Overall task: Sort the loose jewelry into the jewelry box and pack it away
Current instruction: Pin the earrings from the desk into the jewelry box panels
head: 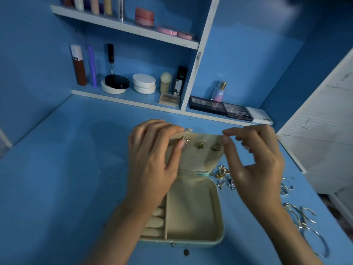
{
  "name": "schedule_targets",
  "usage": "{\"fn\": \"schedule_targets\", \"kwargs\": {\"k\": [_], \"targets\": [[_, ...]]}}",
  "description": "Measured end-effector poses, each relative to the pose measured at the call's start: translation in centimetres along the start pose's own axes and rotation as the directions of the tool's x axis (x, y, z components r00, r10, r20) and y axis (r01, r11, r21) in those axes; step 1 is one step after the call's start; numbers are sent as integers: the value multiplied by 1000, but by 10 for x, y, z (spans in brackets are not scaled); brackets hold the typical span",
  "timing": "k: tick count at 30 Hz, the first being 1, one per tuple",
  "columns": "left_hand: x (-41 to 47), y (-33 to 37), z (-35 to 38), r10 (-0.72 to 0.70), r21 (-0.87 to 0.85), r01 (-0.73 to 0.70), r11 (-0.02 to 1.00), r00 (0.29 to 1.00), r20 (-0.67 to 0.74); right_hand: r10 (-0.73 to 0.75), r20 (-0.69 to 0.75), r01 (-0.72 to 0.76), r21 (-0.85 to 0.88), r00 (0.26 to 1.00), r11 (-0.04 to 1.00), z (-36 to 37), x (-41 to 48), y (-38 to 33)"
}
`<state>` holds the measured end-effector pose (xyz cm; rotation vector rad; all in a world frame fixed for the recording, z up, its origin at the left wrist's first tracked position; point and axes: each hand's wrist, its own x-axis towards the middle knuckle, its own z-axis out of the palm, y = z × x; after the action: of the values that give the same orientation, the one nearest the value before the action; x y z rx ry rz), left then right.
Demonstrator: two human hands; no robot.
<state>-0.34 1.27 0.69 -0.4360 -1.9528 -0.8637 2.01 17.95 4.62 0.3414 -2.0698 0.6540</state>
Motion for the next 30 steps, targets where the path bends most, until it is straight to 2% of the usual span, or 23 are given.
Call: {"fn": "schedule_targets", "kwargs": {"k": [2, 5, 9, 14, 16, 21, 30], "targets": [[0, 0, 0, 2, -14, -2, 1000, 1000, 5, 123, 72, -126, 33, 990, 991, -6, 7, 21], [0, -1, 0, 6, -18, -6, 1000, 1000, 12, 318, 164, -327, 32, 934, 944, -6, 11, 63], [1, -1, -1, 2, -12, -2, 1000, 1000, 18, 461, 284, -460, -76, 840, 885, -3, 9, 107], [2, -1, -1, -8, 9, 7, 1000, 1000, 26, 514, 472, -444, -260, 716, 857, 7, 5, 127], [2, -1, 0, -7, 6, 7, 1000, 1000, 24, 519, 502, -425, -298, 692, 855, 12, 5, 128], [2, -2, 0, -11, 10, 10, 1000, 1000, 29, 519, 509, -439, -279, 687, 854, 17, 5, 125], [3, -2, -1, -8, 9, 8, 1000, 999, 36, 486, 482, -390, -292, 729, 873, 25, 1, 127]]}}
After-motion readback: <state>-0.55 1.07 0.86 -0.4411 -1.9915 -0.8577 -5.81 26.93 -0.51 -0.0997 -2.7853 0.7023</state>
